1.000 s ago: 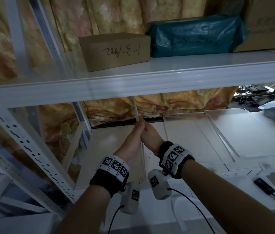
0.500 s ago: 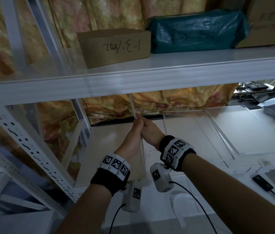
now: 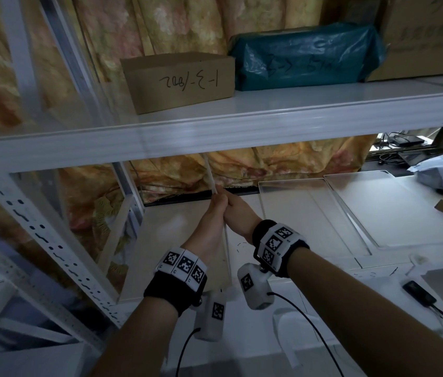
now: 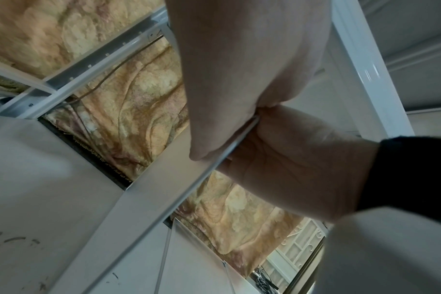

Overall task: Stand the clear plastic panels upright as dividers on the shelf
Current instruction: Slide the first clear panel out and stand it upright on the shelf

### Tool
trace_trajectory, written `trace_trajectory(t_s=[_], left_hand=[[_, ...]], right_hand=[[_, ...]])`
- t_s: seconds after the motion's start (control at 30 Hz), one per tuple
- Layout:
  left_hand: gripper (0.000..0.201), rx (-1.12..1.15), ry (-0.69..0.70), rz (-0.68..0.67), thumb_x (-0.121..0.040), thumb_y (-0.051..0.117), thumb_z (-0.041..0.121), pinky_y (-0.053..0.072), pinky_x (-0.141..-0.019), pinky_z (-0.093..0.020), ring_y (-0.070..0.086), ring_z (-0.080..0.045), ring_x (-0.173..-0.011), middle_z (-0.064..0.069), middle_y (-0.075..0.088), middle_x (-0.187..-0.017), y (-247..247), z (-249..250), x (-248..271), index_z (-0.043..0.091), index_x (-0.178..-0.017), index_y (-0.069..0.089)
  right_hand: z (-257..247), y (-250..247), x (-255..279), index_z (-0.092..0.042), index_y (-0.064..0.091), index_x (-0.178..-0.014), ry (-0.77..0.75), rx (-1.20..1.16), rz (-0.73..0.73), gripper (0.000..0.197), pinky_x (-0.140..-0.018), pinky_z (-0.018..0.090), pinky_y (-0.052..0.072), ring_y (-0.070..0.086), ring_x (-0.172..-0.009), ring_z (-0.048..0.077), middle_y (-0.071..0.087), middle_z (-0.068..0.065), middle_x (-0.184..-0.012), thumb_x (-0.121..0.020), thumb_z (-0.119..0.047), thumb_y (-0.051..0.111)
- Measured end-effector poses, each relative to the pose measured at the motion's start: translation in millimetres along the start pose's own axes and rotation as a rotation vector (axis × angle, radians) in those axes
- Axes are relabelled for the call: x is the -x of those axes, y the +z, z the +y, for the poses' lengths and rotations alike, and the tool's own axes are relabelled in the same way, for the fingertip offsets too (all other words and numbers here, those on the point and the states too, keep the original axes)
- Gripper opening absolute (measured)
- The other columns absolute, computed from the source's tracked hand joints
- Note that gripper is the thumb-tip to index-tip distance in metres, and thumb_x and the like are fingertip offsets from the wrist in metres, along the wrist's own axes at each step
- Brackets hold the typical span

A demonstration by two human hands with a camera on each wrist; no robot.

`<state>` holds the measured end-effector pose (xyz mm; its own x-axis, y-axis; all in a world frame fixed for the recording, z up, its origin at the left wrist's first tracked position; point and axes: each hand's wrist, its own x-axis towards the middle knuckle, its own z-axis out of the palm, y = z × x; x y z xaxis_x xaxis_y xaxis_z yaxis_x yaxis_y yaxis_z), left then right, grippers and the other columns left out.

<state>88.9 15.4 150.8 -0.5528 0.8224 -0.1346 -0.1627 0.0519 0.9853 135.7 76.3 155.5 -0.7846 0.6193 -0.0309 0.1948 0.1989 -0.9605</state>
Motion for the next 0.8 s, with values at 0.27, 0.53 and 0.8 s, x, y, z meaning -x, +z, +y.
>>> trace_trajectory(t_s=[0.27, 0.53, 0.8], left_hand=[[0.069, 0.012, 0.037, 0.038, -0.095, 0.029, 0.053, 0.015, -0.121, -0.032, 0.018, -0.011, -0.146, 0.0, 0.02, -0.16, -7.0, -9.2, 1.0, 0.019, -0.153, 0.016], [0.069, -0.01, 0.018, 0.043, -0.095, 0.03, 0.055, 0.015, -0.121, -0.034, 0.018, -0.011, -0.147, 0.001, 0.021, -0.159, -8.5, -7.4, 3.3, 0.019, -0.153, 0.017], [0.058, -0.03, 0.025, 0.003, -0.101, 0.024, 0.047, 0.014, -0.122, -0.035, 0.014, -0.012, -0.148, 0.002, 0.016, -0.161, -3.7, -11.8, -0.7, 0.022, -0.153, 0.014]], right_hand=[[0.0, 0.0, -0.2, -0.02, 0.022, -0.15, -0.024, 0.047, -0.067, 0.051, -0.115, 0.031, 0.027, 0.028, -0.144, 0.02, 0.026, 0.004, -0.157, -0.101, -0.029, 0.034], [3.9, 4.0, -2.8, -0.019, 0.021, -0.151, -0.034, 0.073, -0.055, 0.052, -0.117, 0.036, 0.027, 0.028, -0.144, 0.021, 0.027, 0.006, -0.157, -0.101, -0.028, 0.033], [7.9, 3.4, 2.7, -0.019, 0.02, -0.151, -0.041, -0.005, -0.013, 0.053, -0.118, 0.039, 0.027, 0.028, -0.144, 0.021, 0.027, 0.007, -0.157, -0.101, -0.028, 0.032]])
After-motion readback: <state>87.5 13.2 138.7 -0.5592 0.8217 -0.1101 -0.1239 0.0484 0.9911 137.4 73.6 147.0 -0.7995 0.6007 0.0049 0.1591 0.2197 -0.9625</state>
